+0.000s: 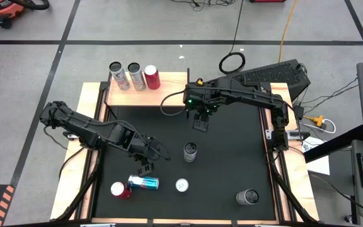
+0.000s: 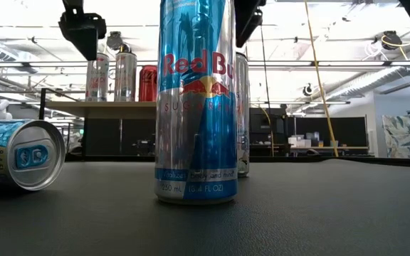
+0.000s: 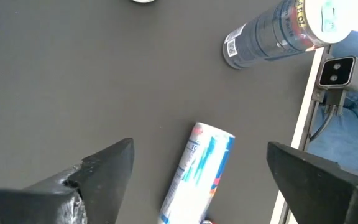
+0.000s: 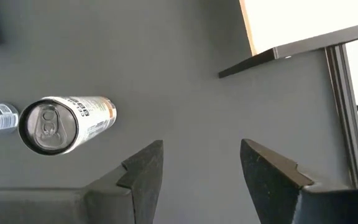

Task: Place canned beverage on shelf
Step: Put the top blue soda can on the shelf

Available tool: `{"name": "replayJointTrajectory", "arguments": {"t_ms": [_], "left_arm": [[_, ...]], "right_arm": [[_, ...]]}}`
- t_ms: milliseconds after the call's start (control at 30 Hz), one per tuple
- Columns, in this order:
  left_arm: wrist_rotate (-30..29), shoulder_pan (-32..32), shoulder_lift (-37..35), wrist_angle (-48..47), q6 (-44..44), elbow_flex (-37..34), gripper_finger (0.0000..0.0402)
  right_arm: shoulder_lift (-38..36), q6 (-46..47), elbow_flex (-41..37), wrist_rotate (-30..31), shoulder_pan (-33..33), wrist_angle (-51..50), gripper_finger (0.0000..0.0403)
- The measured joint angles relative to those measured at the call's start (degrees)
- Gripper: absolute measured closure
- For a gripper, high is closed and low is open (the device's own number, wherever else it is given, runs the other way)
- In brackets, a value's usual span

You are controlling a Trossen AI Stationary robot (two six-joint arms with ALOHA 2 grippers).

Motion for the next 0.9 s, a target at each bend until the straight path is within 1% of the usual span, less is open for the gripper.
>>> {"name": "replayJointTrajectory", "arguments": {"t_ms": [433, 533, 667, 900], "left_arm": [[-0.7, 0.0, 0.0, 5.6, 0.0, 0.0, 0.0034], [-2.7, 0.0, 0.0, 5.5, 0.0, 0.0, 0.0034], [-6.8, 0.0, 0.0, 5.2, 0.1, 0.0, 0.0034], [-7.6, 0.6, 0.0, 5.2, 0.1, 0.0, 0.0034]], "right_arm": [[0.0, 7.2, 0.0, 0.0, 0.0, 0.0, 0.0208], [0.0, 8.4, 0.0, 0.0, 0.1, 0.0, 0.0208], [0.0, 9.0, 0.0, 0.0, 0.6, 0.0, 0.0208], [0.0, 8.7, 0.0, 0.0, 1.4, 0.0, 0.0208]]}}
